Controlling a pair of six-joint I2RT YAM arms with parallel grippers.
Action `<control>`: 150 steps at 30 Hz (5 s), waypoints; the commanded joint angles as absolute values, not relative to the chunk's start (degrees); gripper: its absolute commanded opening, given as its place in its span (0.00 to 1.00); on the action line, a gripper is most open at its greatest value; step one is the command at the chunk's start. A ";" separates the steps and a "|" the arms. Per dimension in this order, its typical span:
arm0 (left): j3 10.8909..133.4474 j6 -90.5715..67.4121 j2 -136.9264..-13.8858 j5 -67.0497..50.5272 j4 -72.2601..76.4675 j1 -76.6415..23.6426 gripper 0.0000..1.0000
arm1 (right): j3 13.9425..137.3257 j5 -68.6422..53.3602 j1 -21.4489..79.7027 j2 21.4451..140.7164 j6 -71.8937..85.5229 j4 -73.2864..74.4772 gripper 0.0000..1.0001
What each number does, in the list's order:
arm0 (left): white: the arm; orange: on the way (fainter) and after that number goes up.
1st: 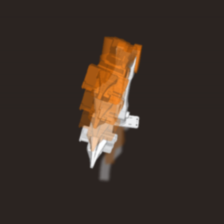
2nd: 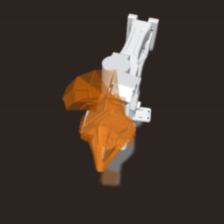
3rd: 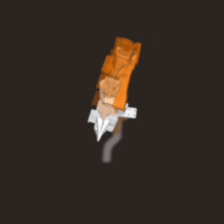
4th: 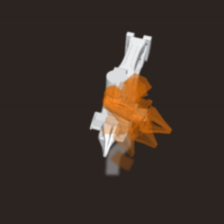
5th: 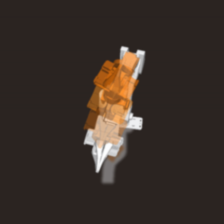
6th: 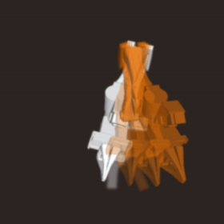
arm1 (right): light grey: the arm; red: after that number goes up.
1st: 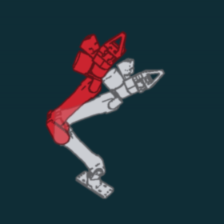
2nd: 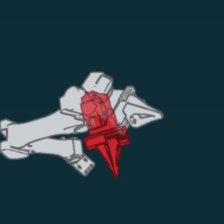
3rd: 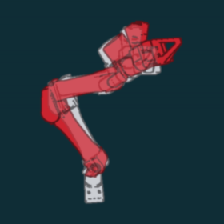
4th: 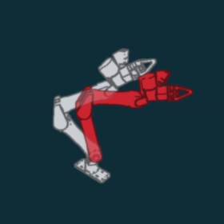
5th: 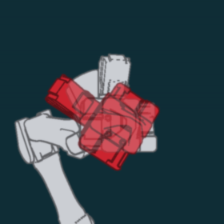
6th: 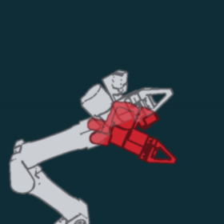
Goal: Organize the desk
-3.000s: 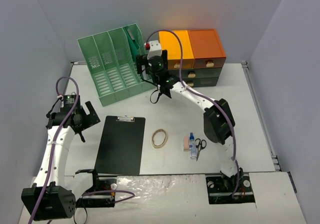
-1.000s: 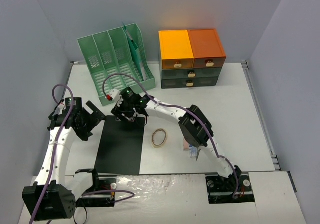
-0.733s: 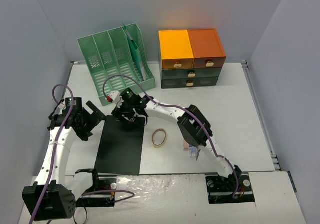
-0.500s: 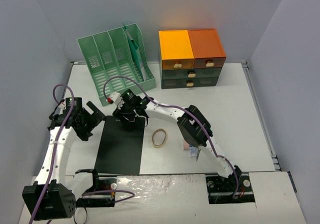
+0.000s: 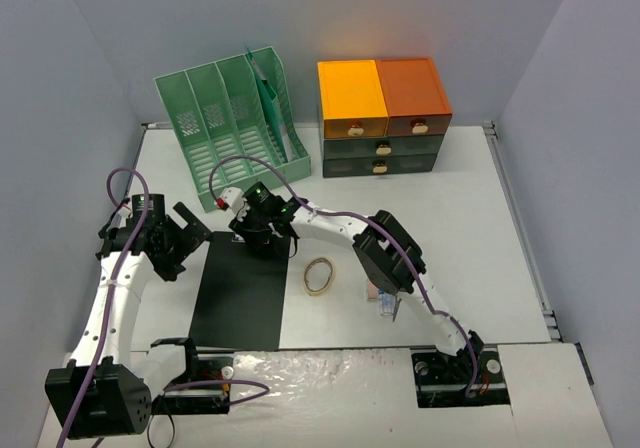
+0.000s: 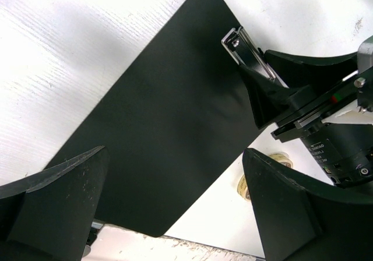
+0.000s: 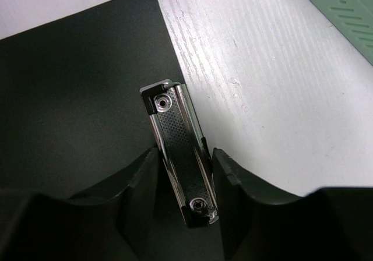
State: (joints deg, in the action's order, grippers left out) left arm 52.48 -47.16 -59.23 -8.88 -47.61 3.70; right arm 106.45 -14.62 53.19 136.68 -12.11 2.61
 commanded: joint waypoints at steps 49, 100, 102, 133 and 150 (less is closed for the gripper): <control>60.60 -40.92 -72.83 -7.86 -39.29 -9.01 0.97 | 103.97 -1.22 48.17 119.79 12.01 19.19 0.00; 76.40 -16.55 -81.90 47.59 -53.76 -64.62 0.97 | 116.02 -9.24 45.15 116.61 14.85 32.33 0.00; 76.62 -16.99 -83.20 49.89 -54.67 -66.74 0.97 | 116.09 -8.83 45.16 116.47 14.93 32.67 0.00; 83.26 -38.90 -102.62 78.03 -78.31 -86.66 0.97 | 121.90 -12.01 41.46 112.46 16.80 38.09 0.00; 90.95 -51.79 -119.18 89.84 -95.19 -85.25 0.97 | 121.14 -18.41 40.65 110.81 18.59 40.19 0.00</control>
State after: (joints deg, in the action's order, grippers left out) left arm 88.24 -50.66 -120.48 81.80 -74.97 -86.48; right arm 119.17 -14.50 41.21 115.84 16.81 40.35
